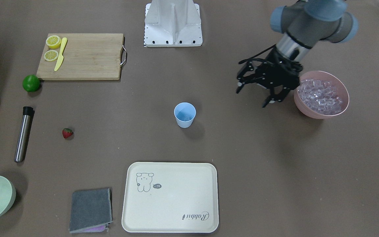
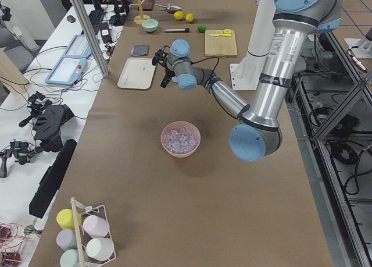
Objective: Mash ice and strawberries in cup
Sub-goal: 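Move the left gripper back over the pink ice bowl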
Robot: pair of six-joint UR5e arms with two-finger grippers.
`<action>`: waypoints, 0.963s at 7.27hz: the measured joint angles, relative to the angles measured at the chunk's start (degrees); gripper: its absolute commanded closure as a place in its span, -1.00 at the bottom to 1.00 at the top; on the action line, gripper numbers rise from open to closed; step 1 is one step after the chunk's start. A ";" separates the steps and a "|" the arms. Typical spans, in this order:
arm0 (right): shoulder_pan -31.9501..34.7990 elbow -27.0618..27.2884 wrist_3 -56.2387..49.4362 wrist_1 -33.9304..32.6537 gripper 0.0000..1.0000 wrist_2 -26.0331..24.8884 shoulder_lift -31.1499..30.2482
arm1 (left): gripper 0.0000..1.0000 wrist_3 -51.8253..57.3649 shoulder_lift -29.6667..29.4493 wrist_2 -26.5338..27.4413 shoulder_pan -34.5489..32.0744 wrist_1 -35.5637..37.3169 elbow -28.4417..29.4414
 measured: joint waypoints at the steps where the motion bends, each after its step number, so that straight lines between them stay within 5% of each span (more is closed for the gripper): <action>1: -0.01 0.22 -0.01 -0.03 -1.00 0.34 0.05 | -0.95 1.80 5.20 -1.60 -3.54 0.16 -2.59; 7: -0.02 1.26 -0.58 0.03 -1.00 1.00 -0.75 | -0.95 20.14 15.99 -1.57 -14.49 10.41 -3.36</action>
